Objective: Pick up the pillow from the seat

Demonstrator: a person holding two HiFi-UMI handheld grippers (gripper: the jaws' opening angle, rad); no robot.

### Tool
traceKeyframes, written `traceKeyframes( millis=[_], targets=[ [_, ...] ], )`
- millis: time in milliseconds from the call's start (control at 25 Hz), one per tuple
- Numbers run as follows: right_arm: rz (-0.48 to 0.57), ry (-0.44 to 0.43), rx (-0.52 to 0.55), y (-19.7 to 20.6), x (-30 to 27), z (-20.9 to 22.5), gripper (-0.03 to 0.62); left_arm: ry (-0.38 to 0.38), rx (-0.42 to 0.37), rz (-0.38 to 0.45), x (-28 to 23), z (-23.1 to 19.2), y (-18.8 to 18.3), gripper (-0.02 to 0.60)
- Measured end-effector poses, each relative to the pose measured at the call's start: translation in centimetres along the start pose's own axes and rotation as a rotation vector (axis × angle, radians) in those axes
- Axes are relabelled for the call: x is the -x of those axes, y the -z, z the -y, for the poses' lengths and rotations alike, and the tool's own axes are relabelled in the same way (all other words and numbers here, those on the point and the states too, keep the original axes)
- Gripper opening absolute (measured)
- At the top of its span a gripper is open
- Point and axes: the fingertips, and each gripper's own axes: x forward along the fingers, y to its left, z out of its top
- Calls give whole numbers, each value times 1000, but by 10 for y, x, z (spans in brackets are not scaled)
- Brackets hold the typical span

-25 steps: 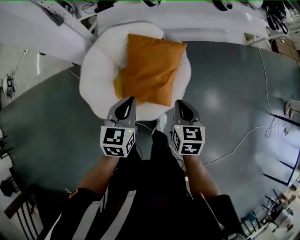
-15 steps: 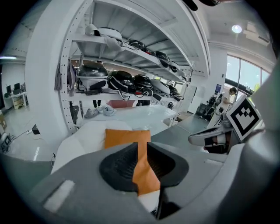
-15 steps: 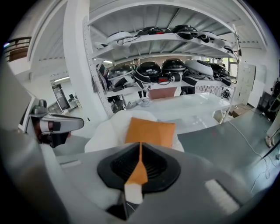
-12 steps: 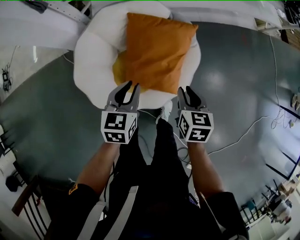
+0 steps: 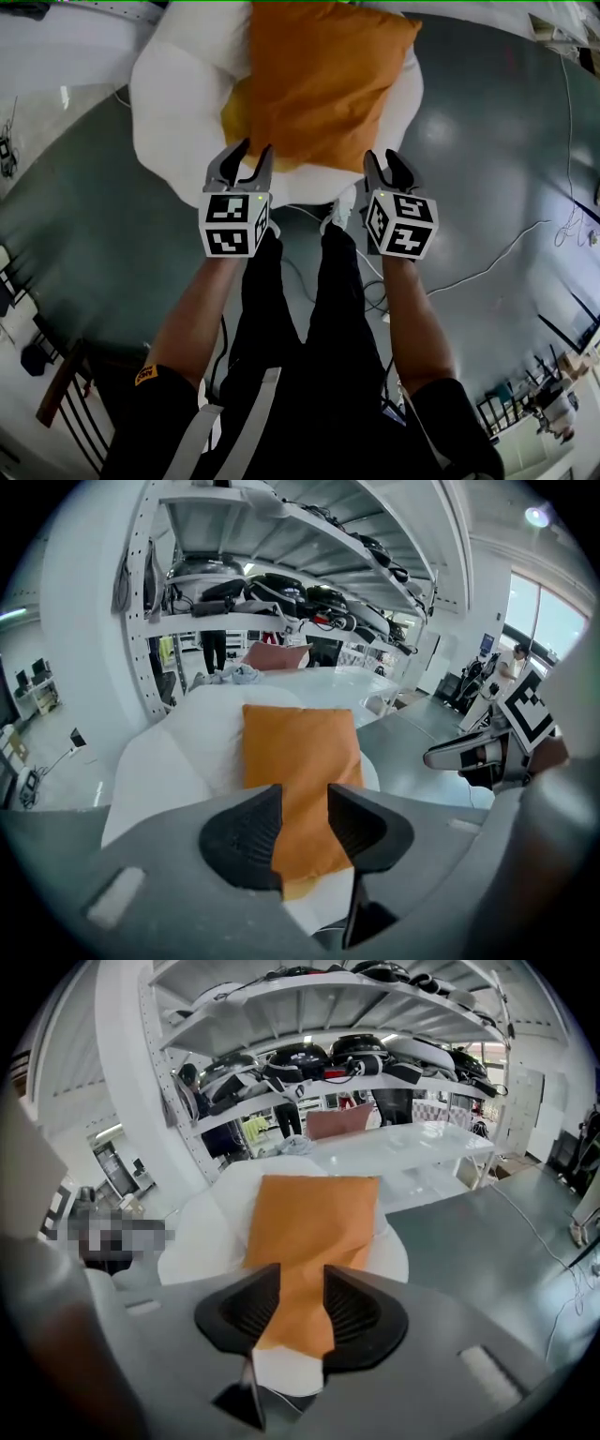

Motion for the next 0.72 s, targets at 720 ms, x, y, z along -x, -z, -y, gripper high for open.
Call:
traceKeyframes(
  millis=[720],
  targets=[
    [-114,39,-47,68,-112,37,195,13,-16,-114,-112,-38,73,219]
  ],
)
